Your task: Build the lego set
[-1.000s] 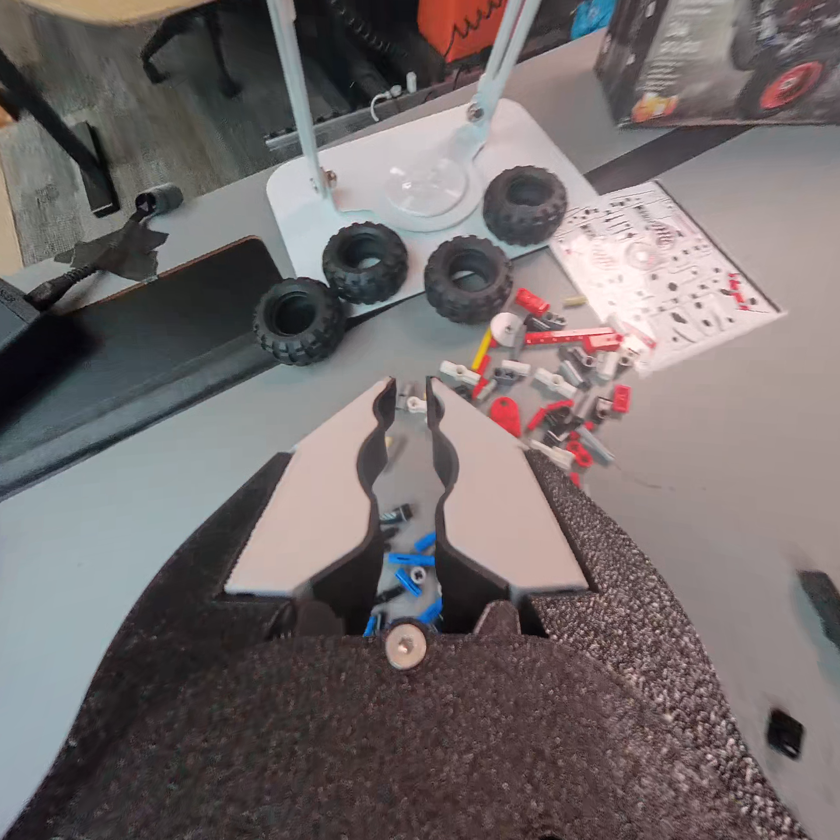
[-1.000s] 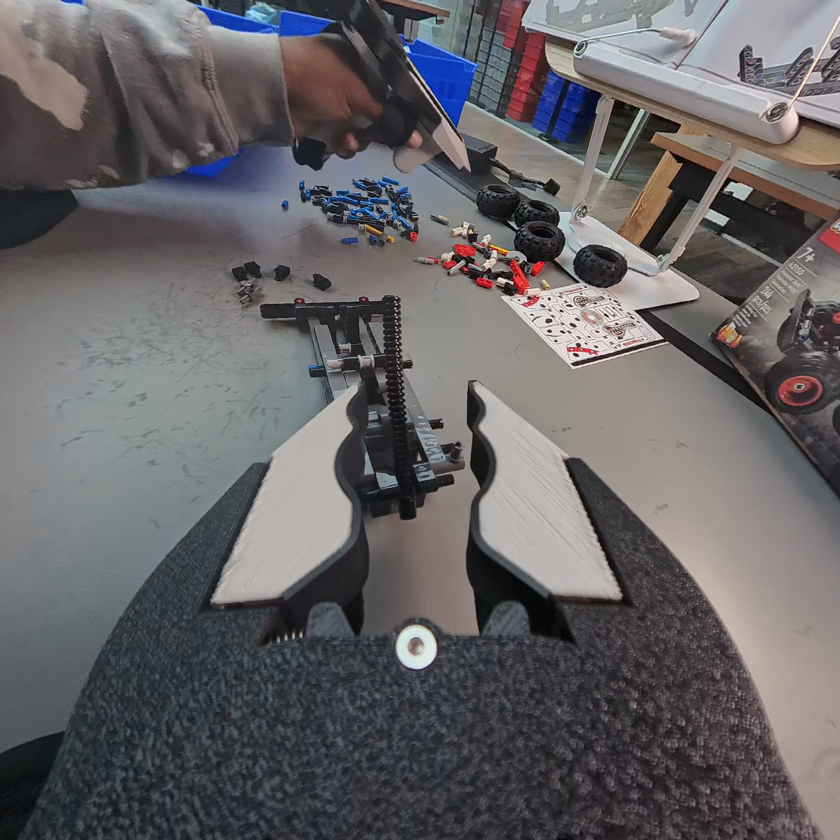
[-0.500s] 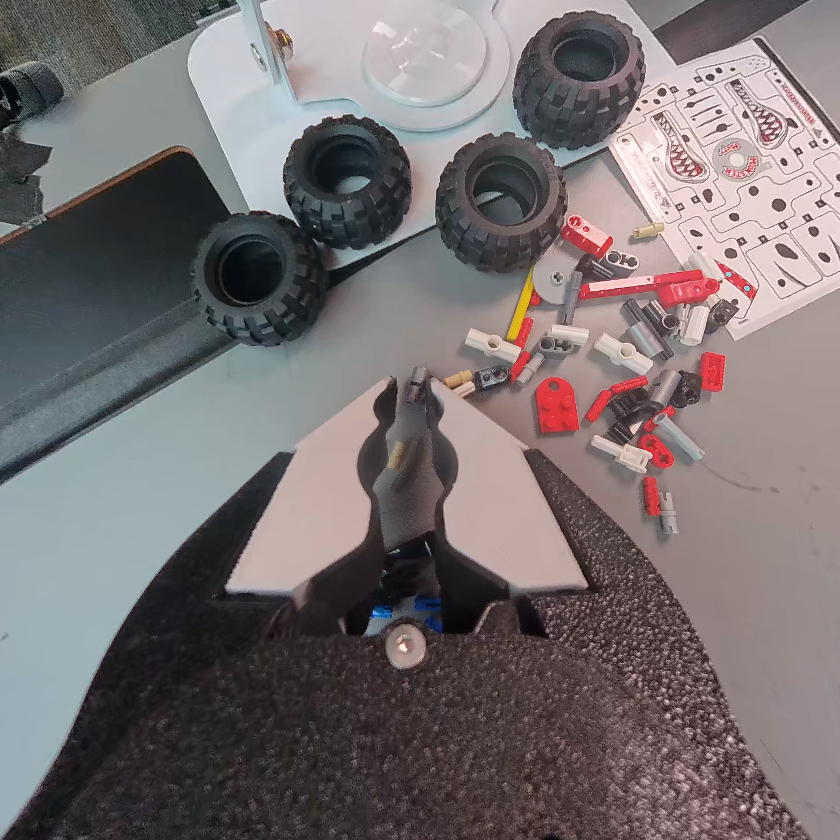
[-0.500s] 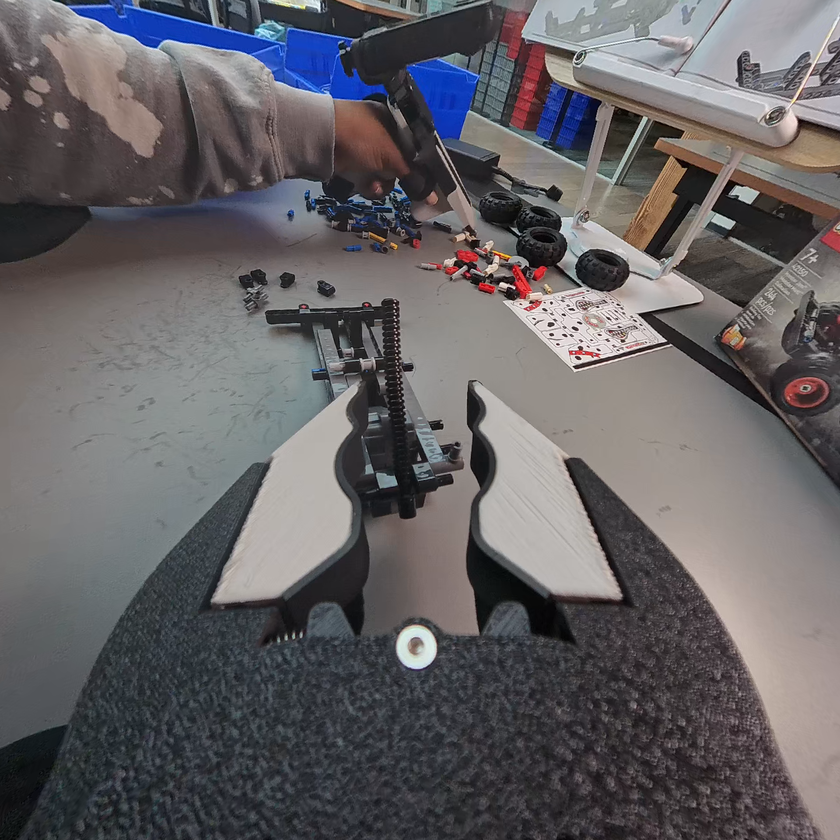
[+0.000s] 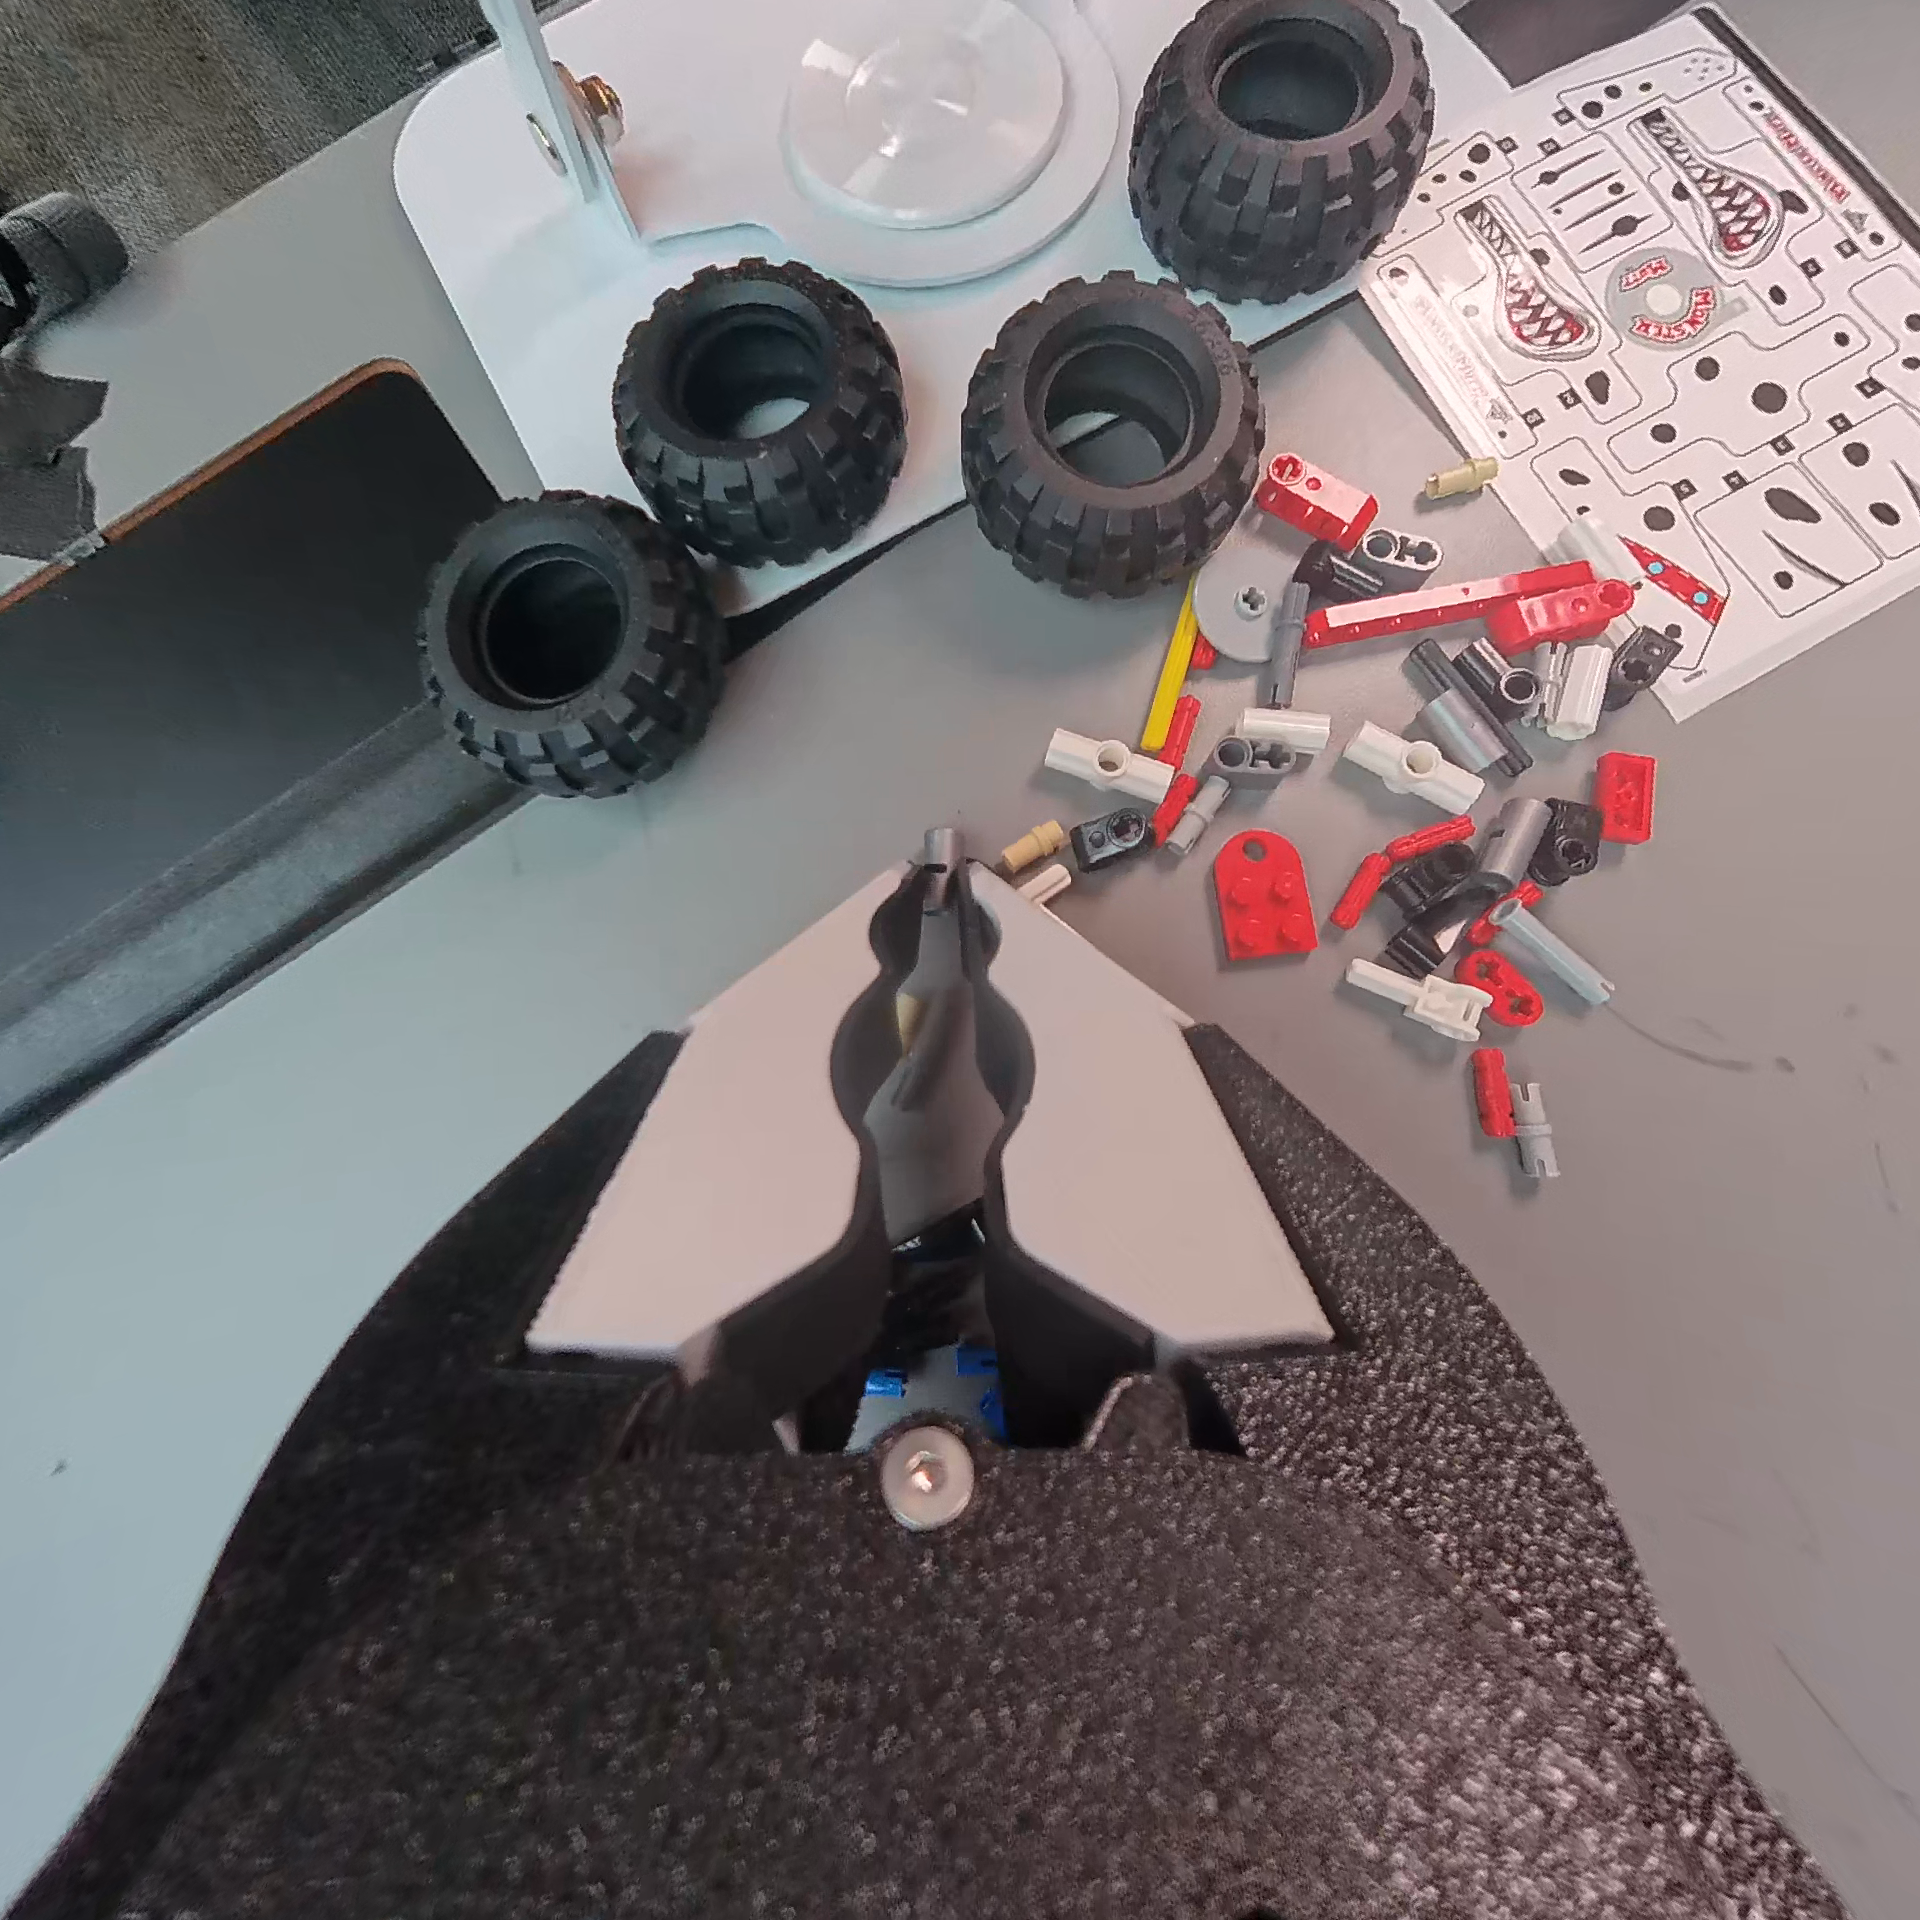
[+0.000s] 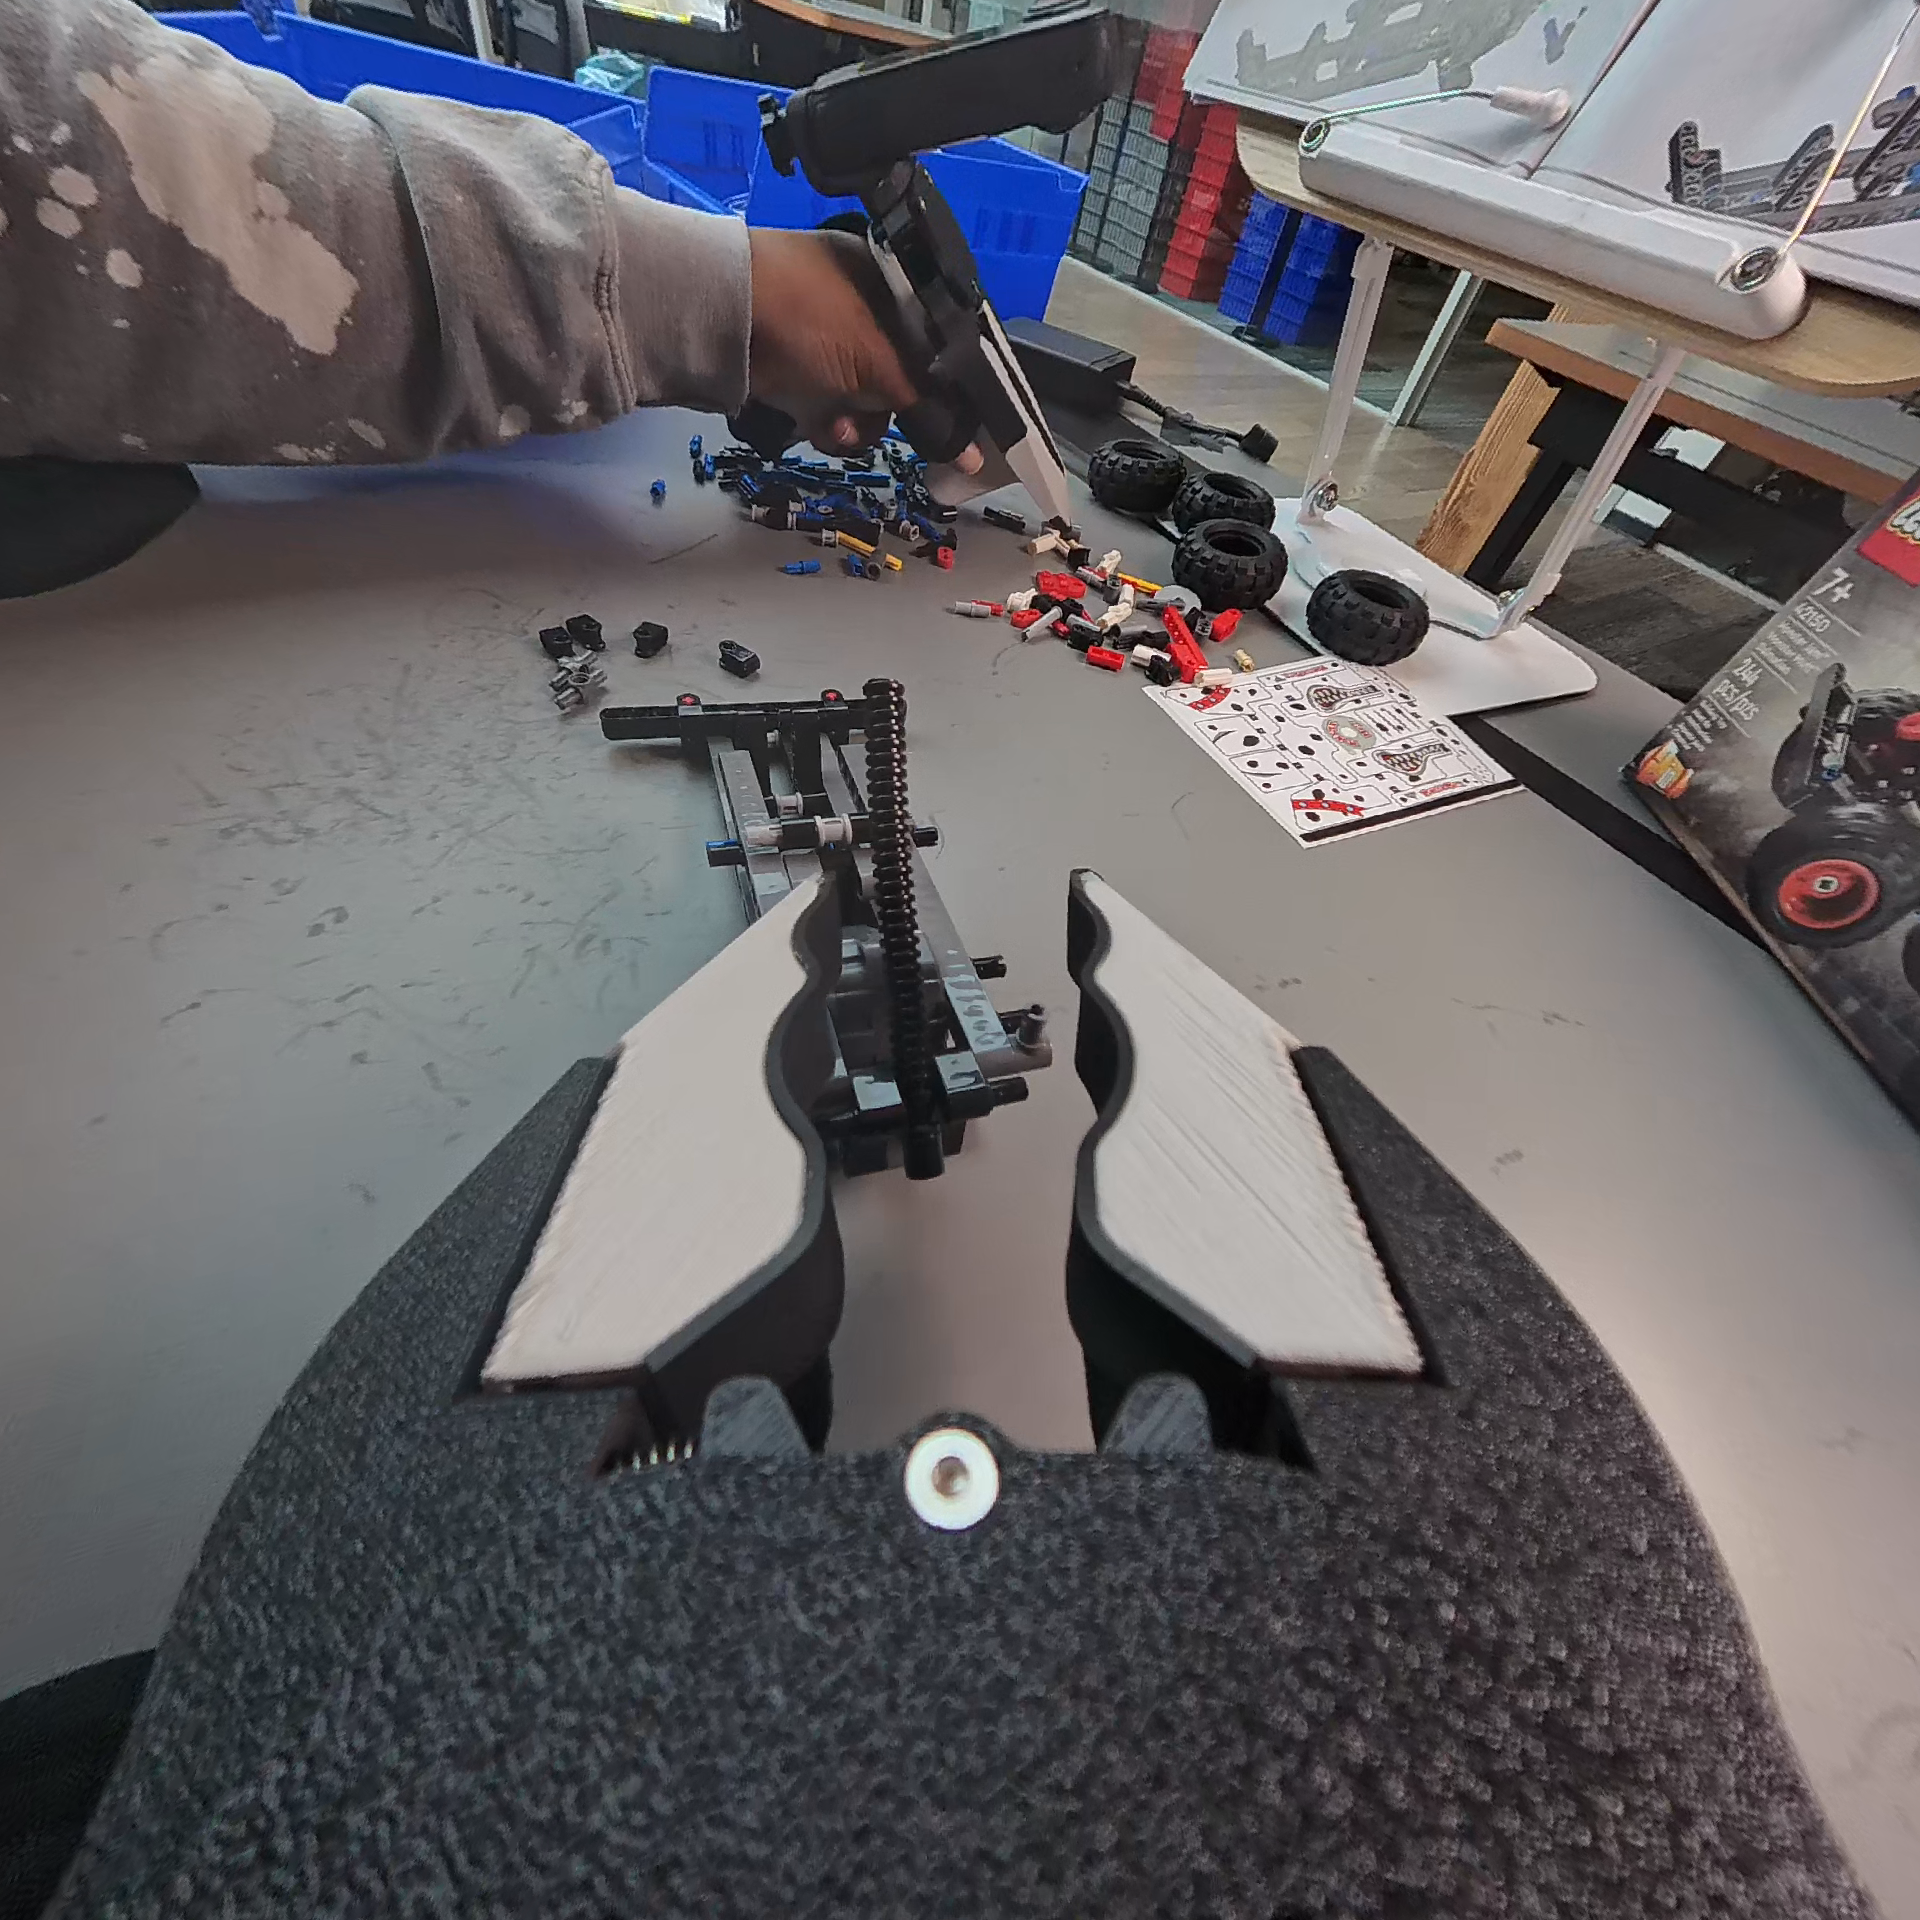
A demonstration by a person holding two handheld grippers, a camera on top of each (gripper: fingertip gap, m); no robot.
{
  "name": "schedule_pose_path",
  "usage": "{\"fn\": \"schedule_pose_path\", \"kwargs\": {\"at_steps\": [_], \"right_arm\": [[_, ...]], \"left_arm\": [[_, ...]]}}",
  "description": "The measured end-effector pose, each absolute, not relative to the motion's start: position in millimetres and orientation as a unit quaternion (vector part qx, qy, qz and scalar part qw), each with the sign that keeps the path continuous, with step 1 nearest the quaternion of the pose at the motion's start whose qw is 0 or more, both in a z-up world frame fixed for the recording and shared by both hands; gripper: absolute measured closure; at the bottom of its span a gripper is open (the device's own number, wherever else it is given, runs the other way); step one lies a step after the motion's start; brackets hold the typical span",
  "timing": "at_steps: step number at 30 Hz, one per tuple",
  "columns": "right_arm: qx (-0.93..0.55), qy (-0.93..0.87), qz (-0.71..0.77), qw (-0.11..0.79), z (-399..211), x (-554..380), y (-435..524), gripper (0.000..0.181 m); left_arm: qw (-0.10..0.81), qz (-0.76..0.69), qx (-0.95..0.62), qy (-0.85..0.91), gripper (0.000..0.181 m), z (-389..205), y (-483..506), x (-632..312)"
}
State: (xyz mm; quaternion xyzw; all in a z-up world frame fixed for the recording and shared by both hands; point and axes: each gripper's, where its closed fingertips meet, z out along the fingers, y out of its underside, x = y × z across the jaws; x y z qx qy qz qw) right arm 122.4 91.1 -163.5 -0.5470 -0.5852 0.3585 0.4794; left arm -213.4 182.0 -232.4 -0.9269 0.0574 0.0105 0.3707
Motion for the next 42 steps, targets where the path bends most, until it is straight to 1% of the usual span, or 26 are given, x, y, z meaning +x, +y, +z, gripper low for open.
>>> {"fn": "schedule_pose_path", "kwargs": {"at_steps": [4, 8, 13, 15, 18, 22, 24, 29, 33, 42], "right_arm": [[-0.546, -0.586, 0.357, 0.481, -163, 123, 91, 0.138], [-0.547, -0.584, 0.356, 0.482, -163, 123, 92, 0.138], [-0.547, -0.585, 0.356, 0.482, -163, 123, 91, 0.138], [-0.546, -0.586, 0.355, 0.482, -164, 123, 91, 0.138], [-0.546, -0.588, 0.352, 0.482, -164, 122, 91, 0.138], [-0.545, -0.591, 0.347, 0.483, -165, 122, 90, 0.138], [-0.545, -0.591, 0.344, 0.484, -166, 122, 90, 0.138], [-0.545, -0.590, 0.346, 0.485, -165, 122, 90, 0.138], [-0.553, -0.584, 0.344, 0.484, -166, 122, 94, 0.138], [-0.564, -0.586, 0.320, 0.486, -170, 119, 97, 0.138]], "left_arm": [[0.384, 0.026, -0.921, 0.062, 0.173, -226, 182, -212], [0.462, 0.036, -0.881, 0.092, 0.173, -185, 182, -194], [0.566, 0.082, -0.794, 0.209, 0.173, -130, 150, -142], [0.589, 0.101, -0.759, 0.258, 0.173, -121, 130, -120], [0.598, 0.125, -0.730, 0.306, 0.174, -120, 102, -98], [0.586, 0.128, -0.727, 0.334, 0.173, -133, 72, -83], [0.578, 0.088, -0.737, 0.338, 0.174, -145, 56, -72], [0.476, -0.030, -0.823, 0.308, 0.173, -194, 22, -55], [0.404, -0.040, -0.874, 0.267, 0.173, -222, 13, -63], [0.375, -0.034, -0.905, 0.198, 0.172, -234, 11, -82]]}}
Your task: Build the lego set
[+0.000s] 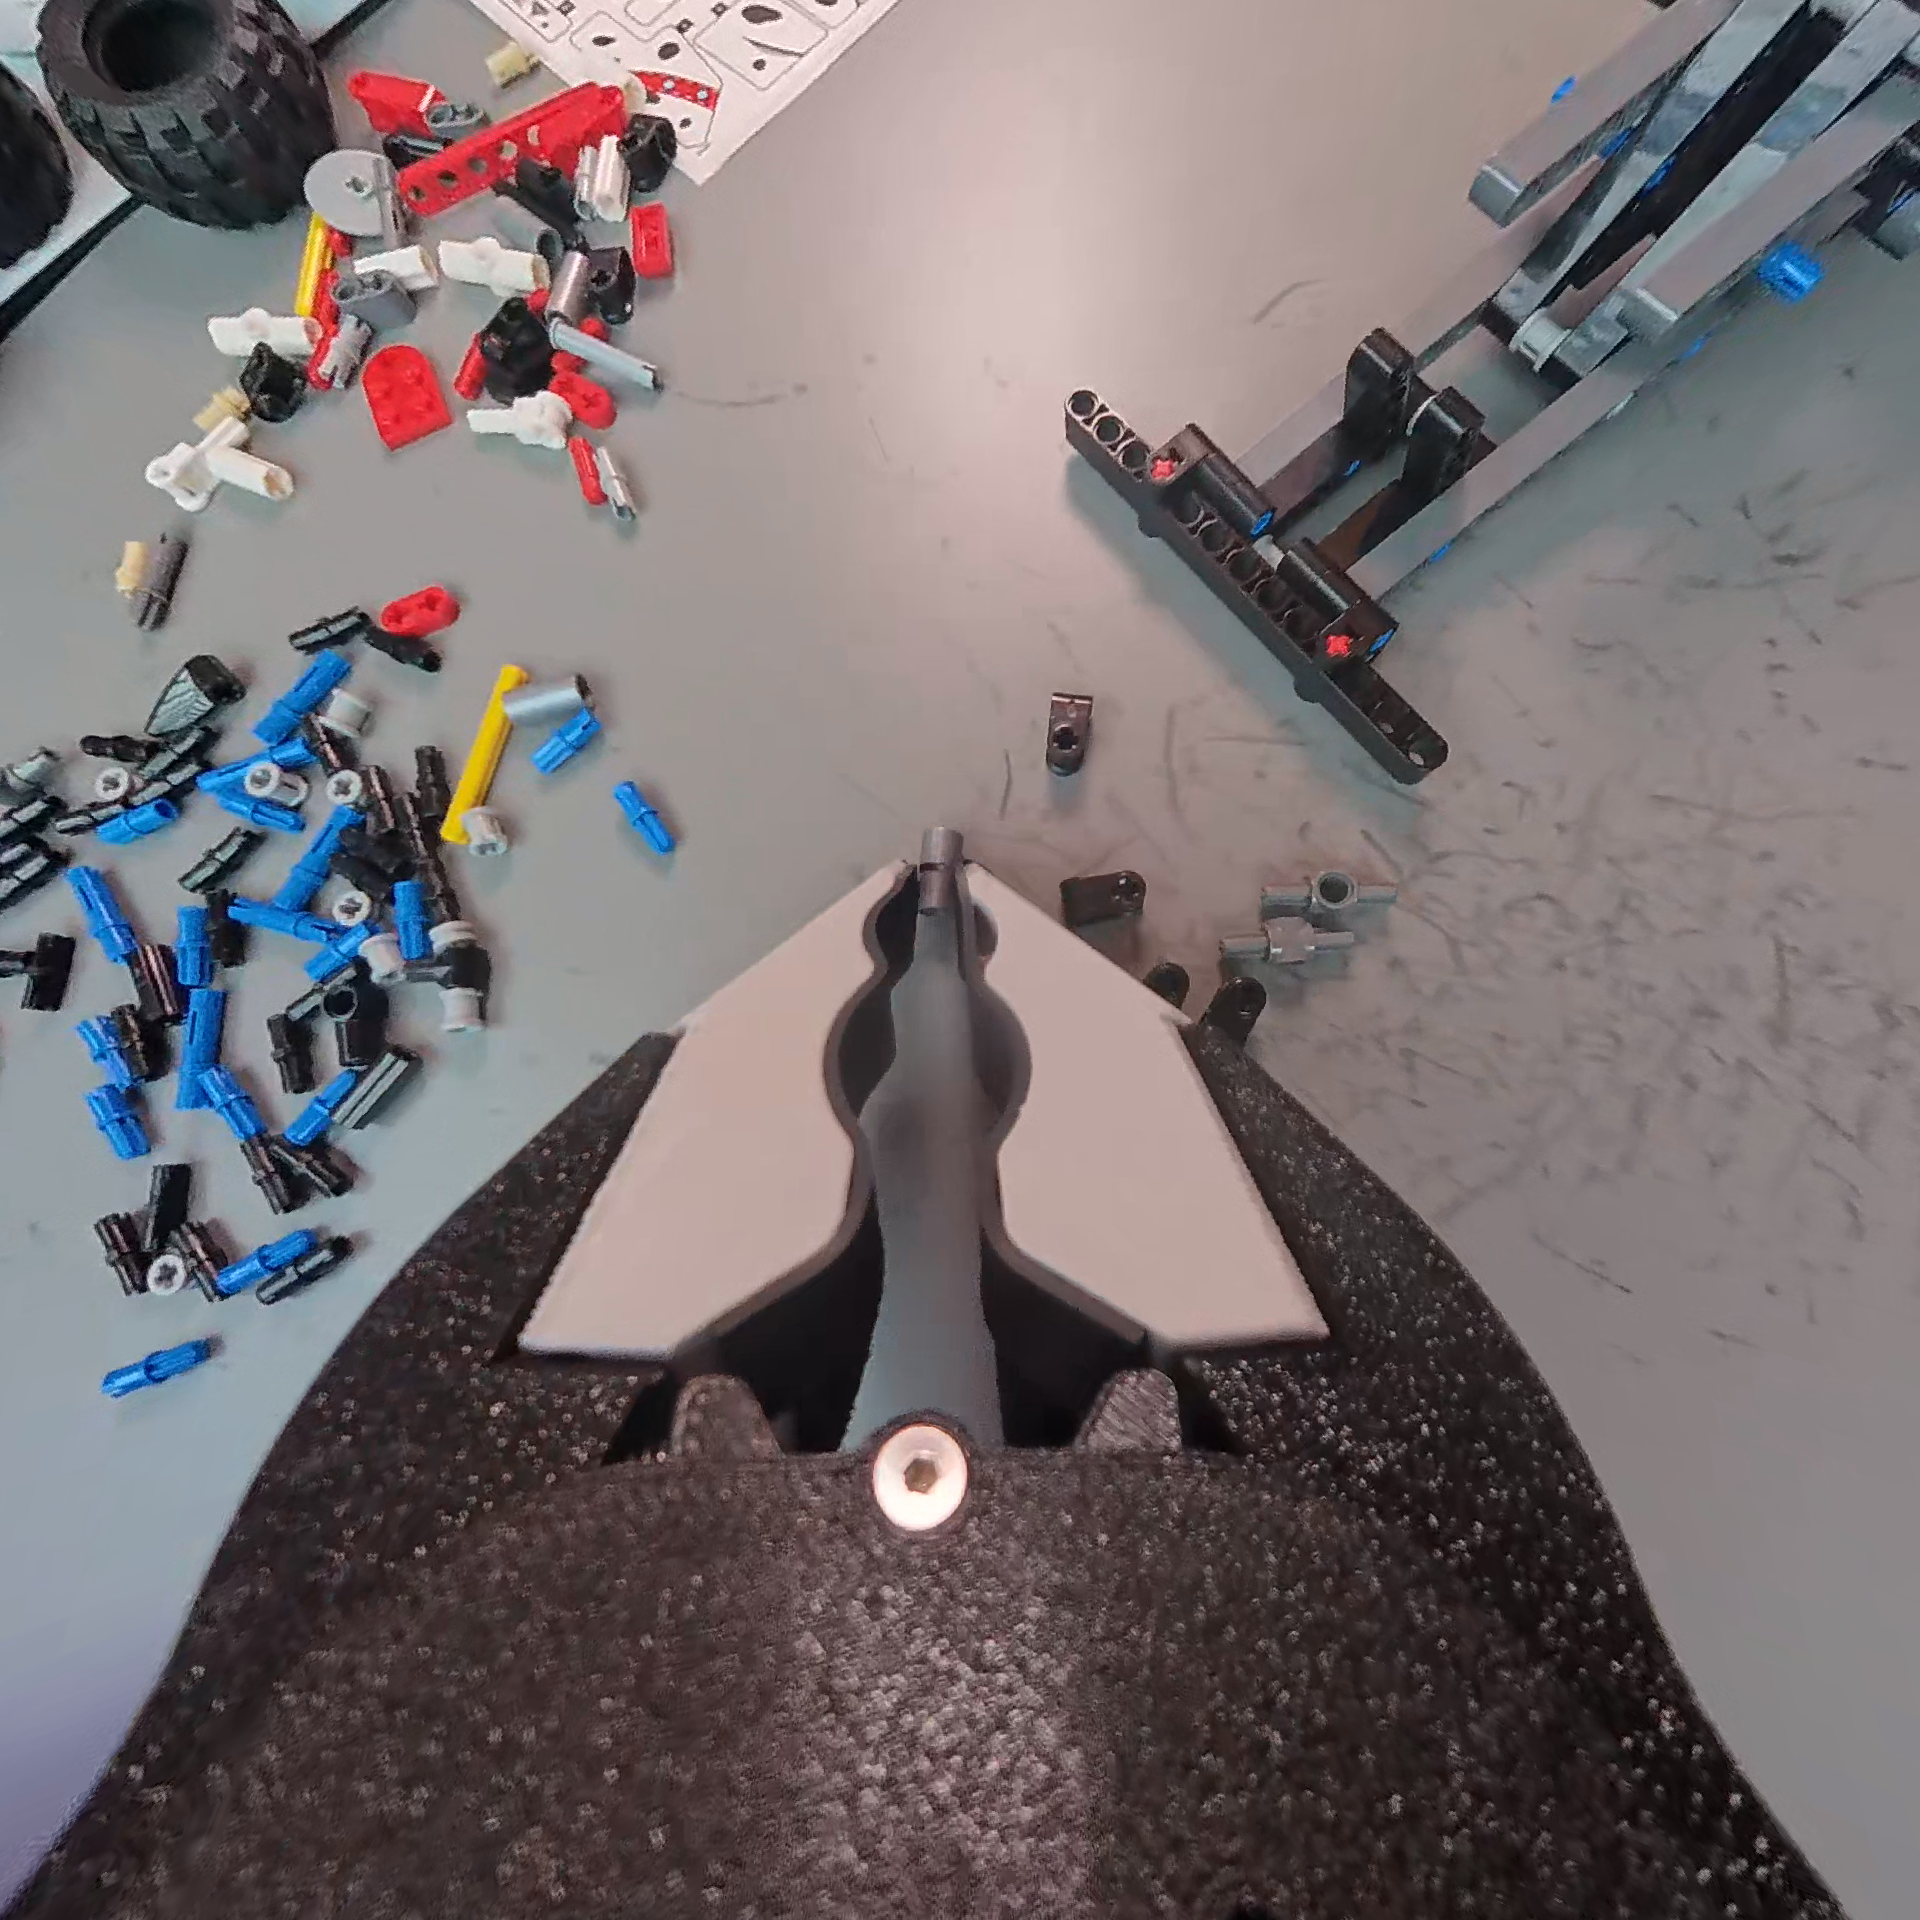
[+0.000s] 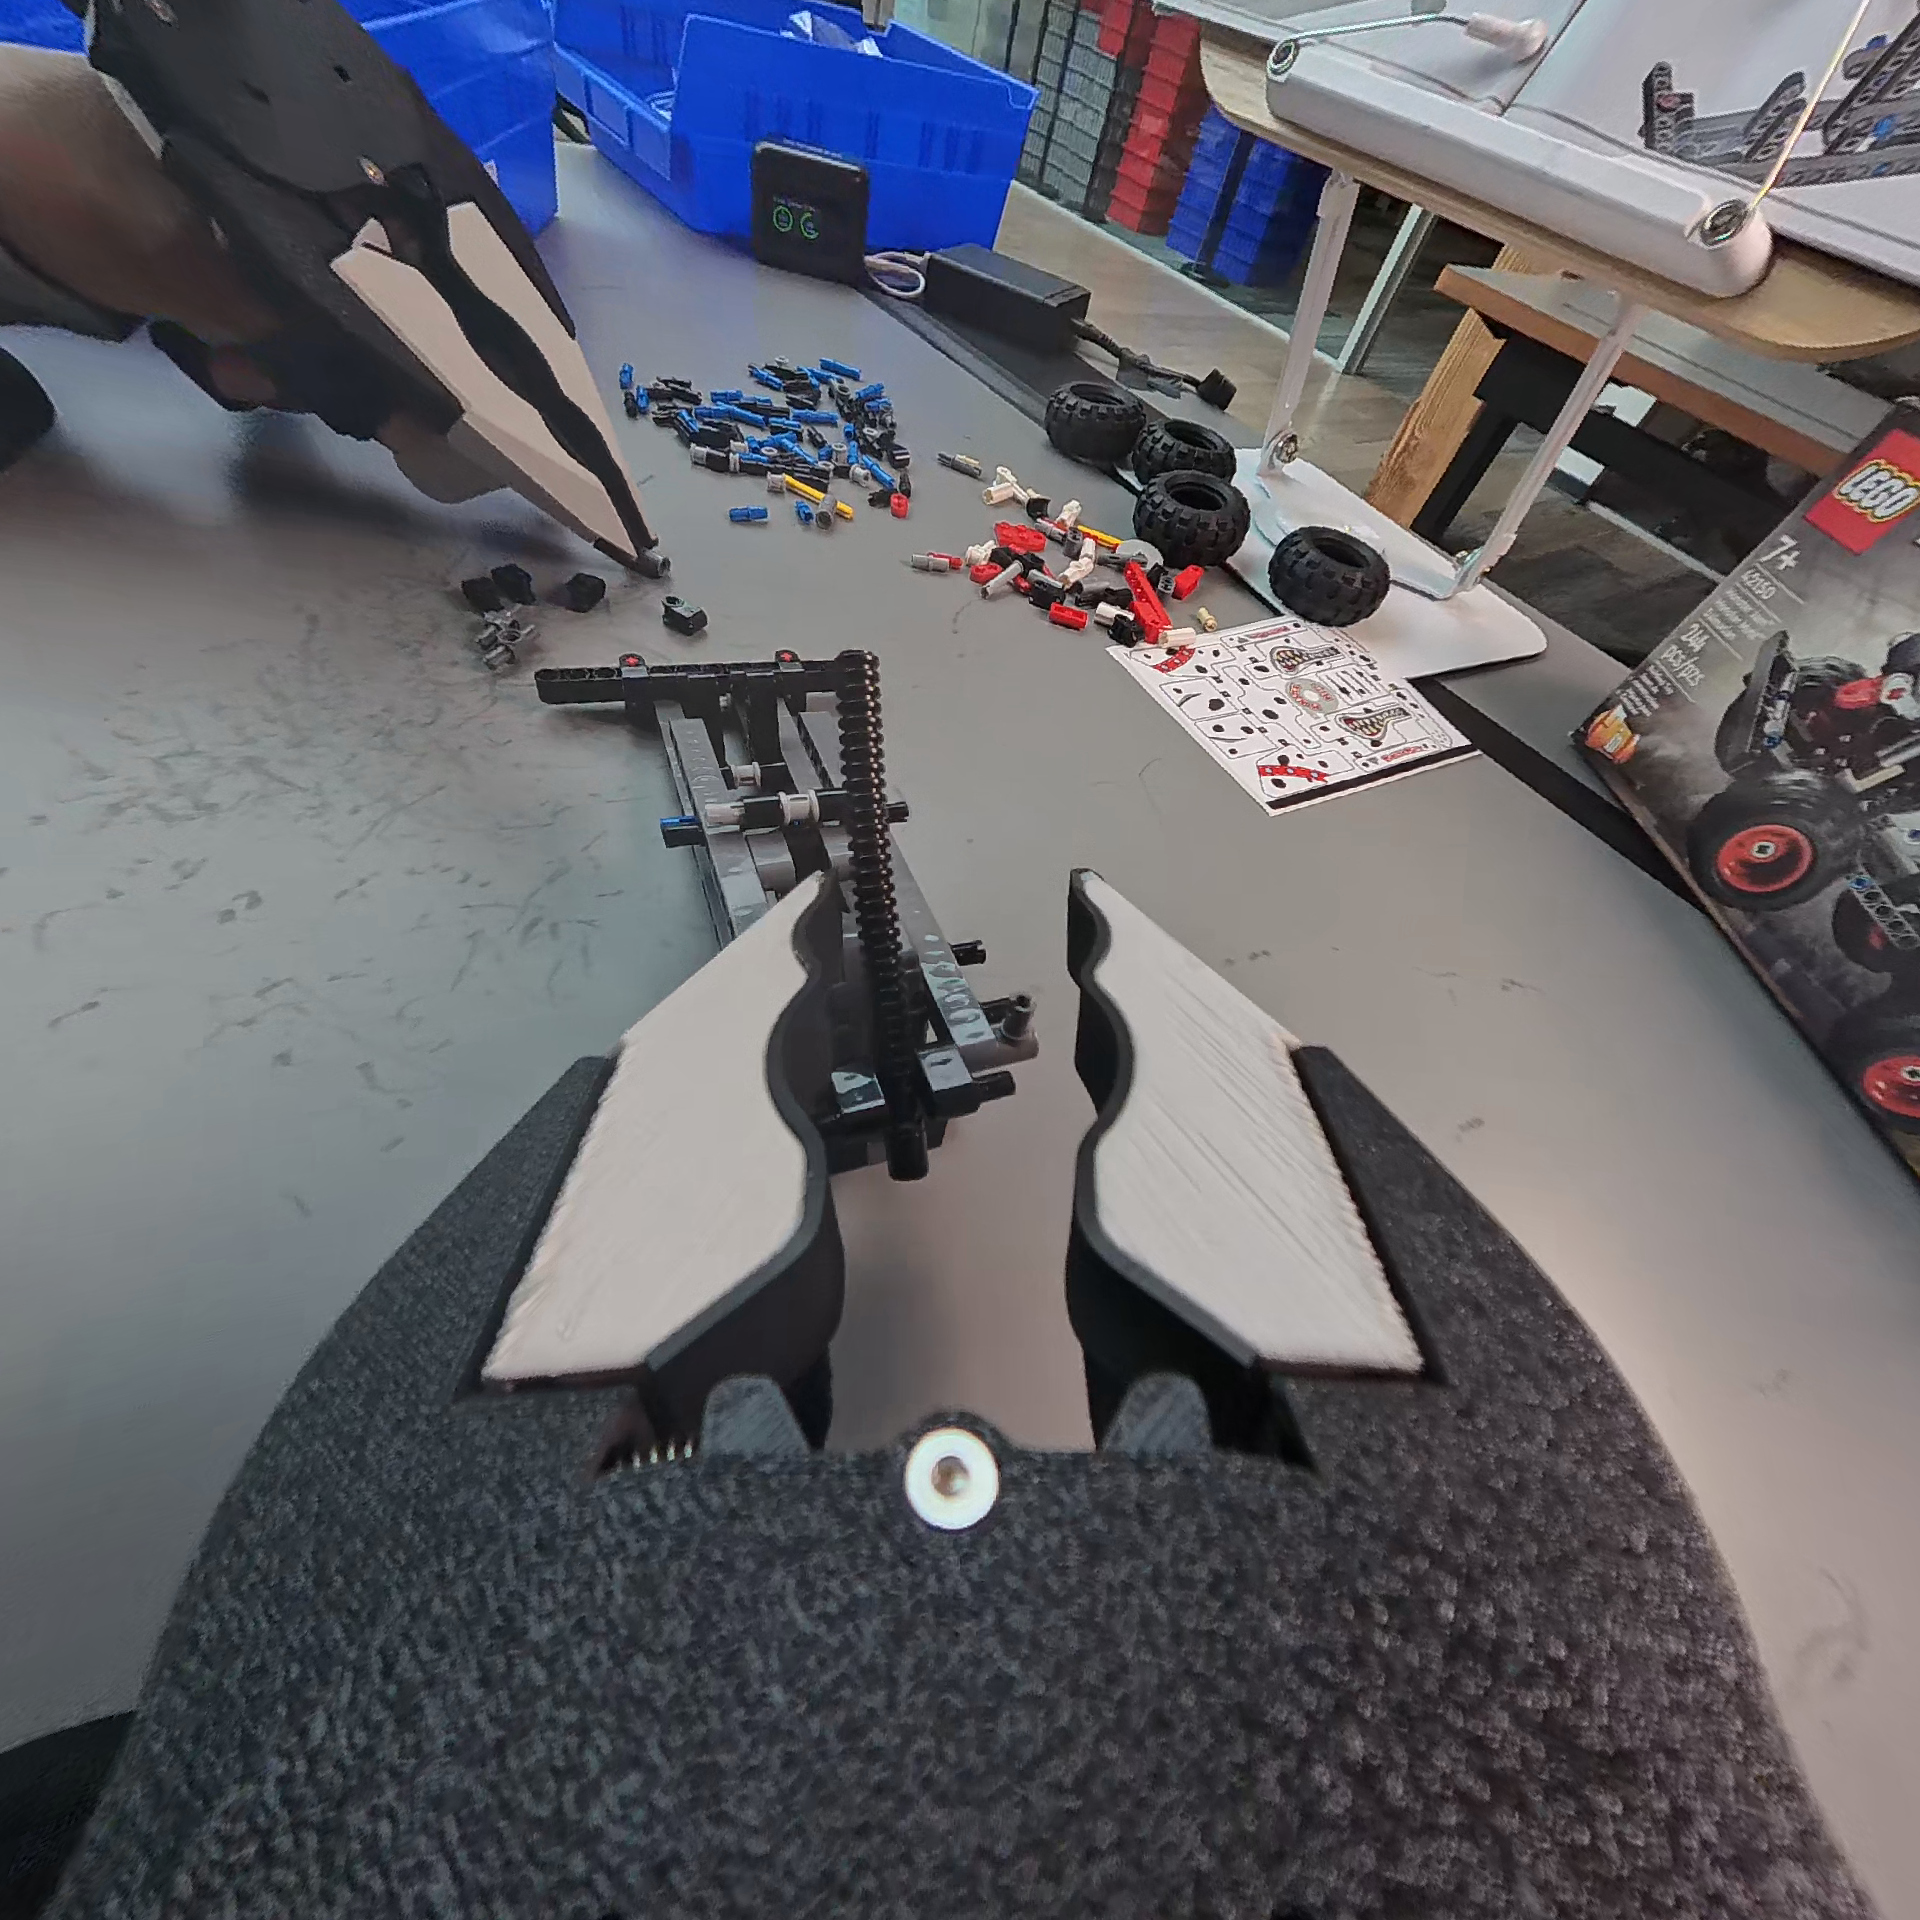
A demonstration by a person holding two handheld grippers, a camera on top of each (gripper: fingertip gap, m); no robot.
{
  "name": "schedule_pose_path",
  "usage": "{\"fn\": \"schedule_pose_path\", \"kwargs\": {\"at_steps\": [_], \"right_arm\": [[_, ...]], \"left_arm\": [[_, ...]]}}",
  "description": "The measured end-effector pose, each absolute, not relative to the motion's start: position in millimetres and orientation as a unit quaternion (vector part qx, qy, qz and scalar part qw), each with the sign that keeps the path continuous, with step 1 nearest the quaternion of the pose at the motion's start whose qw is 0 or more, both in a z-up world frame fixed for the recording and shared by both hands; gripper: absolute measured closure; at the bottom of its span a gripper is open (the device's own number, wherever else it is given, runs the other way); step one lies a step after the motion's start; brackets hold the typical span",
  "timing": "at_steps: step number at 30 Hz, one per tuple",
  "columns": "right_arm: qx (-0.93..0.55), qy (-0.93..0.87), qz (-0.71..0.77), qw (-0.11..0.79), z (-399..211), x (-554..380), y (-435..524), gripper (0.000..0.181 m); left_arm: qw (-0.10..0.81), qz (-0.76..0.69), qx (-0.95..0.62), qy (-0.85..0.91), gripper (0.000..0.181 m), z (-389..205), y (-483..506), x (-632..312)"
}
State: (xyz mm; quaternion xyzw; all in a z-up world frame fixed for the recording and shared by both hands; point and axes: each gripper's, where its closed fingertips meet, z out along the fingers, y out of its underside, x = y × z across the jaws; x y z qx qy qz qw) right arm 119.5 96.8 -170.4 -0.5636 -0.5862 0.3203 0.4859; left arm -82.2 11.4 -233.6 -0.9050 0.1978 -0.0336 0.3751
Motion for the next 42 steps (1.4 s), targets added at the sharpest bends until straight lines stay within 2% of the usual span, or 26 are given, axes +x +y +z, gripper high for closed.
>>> {"fn": "schedule_pose_path", "kwargs": {"at_steps": [25, 33, 38, 42], "right_arm": [[-0.561, -0.536, 0.392, 0.494, -150, 124, 103, 0.135], [-0.554, -0.491, 0.454, 0.496, -133, 130, 107, 0.135], [-0.556, -0.472, 0.470, 0.497, -129, 133, 112, 0.135], [-0.559, -0.473, 0.464, 0.499, -130, 132, 114, 0.134]], "left_arm": [[0.378, -0.066, -0.892, 0.238, 0.170, -237, 2, -71], [0.438, -0.079, -0.866, 0.228, 0.150, -212, 9, -67], [0.523, -0.037, -0.827, 0.201, 0.119, -180, 22, -81], [0.581, -0.027, -0.796, 0.168, 0.109, -158, 26, -92]]}}
